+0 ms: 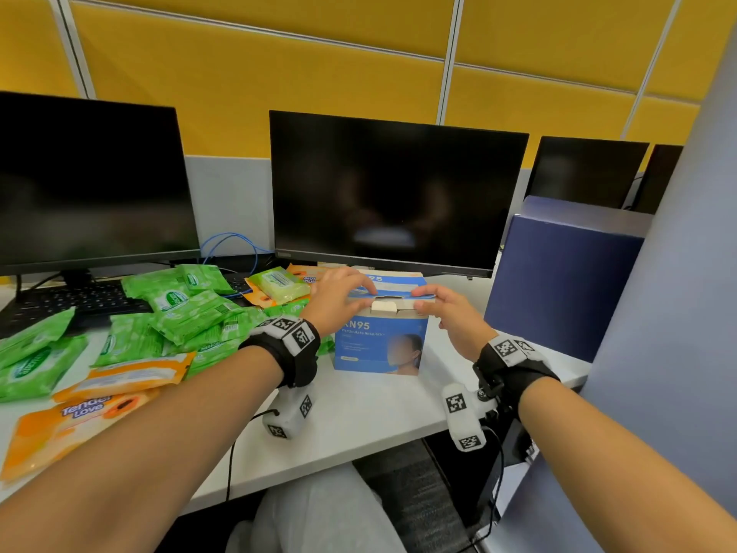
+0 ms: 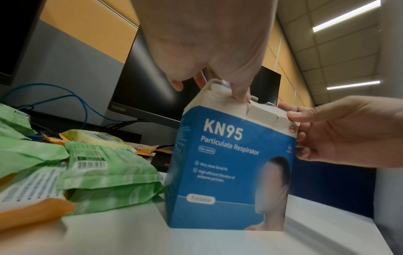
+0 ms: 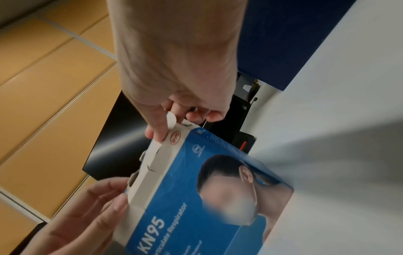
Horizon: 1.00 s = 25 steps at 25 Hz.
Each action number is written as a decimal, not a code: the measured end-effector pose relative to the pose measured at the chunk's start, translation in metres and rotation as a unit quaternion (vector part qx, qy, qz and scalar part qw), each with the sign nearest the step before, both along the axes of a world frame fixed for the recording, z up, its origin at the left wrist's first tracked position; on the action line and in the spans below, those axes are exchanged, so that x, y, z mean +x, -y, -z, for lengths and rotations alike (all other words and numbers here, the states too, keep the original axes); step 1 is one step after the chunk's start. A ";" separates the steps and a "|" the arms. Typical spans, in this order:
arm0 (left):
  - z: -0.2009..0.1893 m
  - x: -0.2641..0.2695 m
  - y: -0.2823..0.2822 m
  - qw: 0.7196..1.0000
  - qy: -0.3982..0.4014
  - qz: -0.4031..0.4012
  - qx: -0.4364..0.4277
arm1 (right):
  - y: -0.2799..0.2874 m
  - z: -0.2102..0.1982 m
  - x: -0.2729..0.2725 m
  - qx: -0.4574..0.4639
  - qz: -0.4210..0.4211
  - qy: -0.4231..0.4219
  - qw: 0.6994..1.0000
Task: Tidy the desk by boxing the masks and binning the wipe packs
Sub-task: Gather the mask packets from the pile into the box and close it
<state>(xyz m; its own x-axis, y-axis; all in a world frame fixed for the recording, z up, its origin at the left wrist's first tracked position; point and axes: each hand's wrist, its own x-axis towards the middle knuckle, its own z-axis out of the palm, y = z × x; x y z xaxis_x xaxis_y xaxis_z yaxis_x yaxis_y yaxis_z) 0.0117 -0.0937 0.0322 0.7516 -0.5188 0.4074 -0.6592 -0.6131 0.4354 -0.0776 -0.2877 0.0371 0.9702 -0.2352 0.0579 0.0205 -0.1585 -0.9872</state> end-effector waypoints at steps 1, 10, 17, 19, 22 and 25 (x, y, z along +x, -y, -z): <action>0.001 0.000 -0.001 1.000 0.004 0.019 -0.001 | 0.002 -0.001 0.000 -0.004 -0.004 -0.002 1.000; -0.005 -0.005 0.000 0.997 -0.011 0.080 0.017 | 0.004 0.012 0.009 -0.054 -0.002 0.034 0.998; 0.012 0.000 -0.001 0.993 0.049 0.048 0.099 | 0.012 0.029 0.011 -0.216 0.103 0.141 0.961; 0.013 0.001 0.000 0.992 0.064 0.051 0.100 | 0.013 0.028 0.011 -0.302 0.104 0.176 0.931; 0.014 0.001 0.001 0.989 0.083 0.057 0.105 | 0.014 0.026 0.007 -0.369 0.089 0.215 0.900; 0.012 -0.001 -0.001 0.995 0.043 0.063 0.068 | 0.015 0.023 0.006 -0.340 0.122 0.214 0.908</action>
<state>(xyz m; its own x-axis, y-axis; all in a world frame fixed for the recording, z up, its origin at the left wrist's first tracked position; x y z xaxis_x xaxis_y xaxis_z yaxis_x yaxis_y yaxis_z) 0.0107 -0.0932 0.0202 0.6417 -0.6622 0.3869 -0.7664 -0.5722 0.2919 -0.0716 -0.3027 0.0138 0.7492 -0.2080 0.6289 0.2613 -0.7796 -0.5691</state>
